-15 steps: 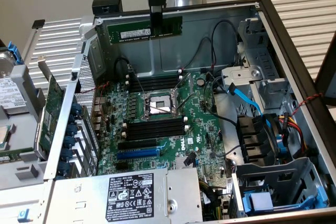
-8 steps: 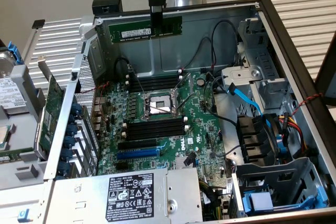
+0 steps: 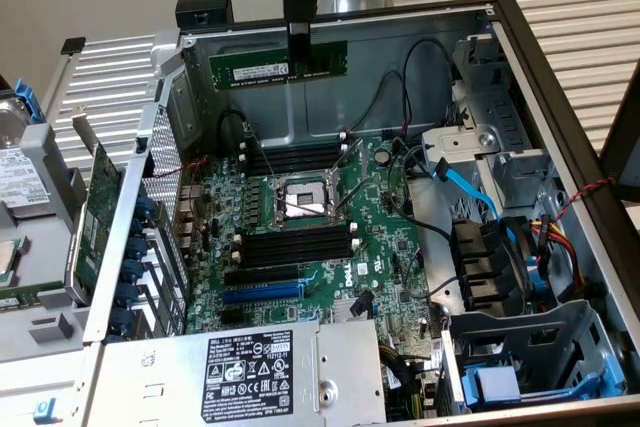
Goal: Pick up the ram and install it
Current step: 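Insert the ram into the slot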
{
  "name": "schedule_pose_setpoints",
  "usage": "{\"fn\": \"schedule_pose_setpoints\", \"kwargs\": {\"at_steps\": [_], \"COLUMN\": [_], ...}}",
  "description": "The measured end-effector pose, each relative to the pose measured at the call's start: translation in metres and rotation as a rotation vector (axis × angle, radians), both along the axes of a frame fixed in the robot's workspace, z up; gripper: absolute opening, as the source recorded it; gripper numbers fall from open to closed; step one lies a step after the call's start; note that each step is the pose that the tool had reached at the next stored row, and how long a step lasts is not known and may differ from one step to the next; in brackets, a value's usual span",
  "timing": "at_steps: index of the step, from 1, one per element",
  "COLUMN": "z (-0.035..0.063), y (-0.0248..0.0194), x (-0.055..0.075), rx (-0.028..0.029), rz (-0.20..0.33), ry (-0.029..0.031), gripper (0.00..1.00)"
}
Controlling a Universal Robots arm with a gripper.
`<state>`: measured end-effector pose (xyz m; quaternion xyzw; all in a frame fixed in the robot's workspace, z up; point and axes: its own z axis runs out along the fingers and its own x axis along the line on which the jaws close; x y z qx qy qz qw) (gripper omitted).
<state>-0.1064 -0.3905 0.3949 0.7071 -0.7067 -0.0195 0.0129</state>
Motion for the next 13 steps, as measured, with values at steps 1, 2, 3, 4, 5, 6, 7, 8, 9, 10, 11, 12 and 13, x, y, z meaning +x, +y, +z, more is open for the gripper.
{"fn": "schedule_pose_setpoints", "kwargs": {"at_steps": [1, 2, 3, 4, 5, 6, 7, 8, 9, 10, 11, 12, 13], "z": [-0.0018, -0.0036, -0.0054, -0.0073, -0.009, -0.0109, -0.0127, -0.0146, -0.0163, -0.0181, -0.02, -0.0218, -0.0236], "y": [0.0, 0.0, 0.0, 0.0, 0.0, 0.0, 0.0001, 0.0001, 0.0001, 0.0001, 0.0001, 0.0001, 0.0001], "x": [0.0, 0.0, 0.0, 0.0, 0.0, 0.0, 0.0, 0.0, 0.0, 0.0, 0.0, 0.0, 0.0], "rx": [0.0, 0.0, 0.0, 0.0, -0.0001, -0.0001, -0.0001, 0.0, 0.0, 0.0, 0.0, -0.0001, -0.0001], "rz": [-0.004, -0.009, -0.013, -0.018, -0.022, -0.026, -0.03, -0.033, -0.036, -0.038, -0.04, -0.042, -0.044], "ry": [-0.0001, 0.0, 0.0, 0.0, 0.0001, 0.0, 0.0, 0.0, 0.0, 0.0, 0.0, 0.0, 0.0001], "gripper": [0.12, 0.12, 0.12, 0.12, 0.12, 0.12, 0.12, 0.12, 0.12, 0.12, 0.12, 0.12, 0.12]}}
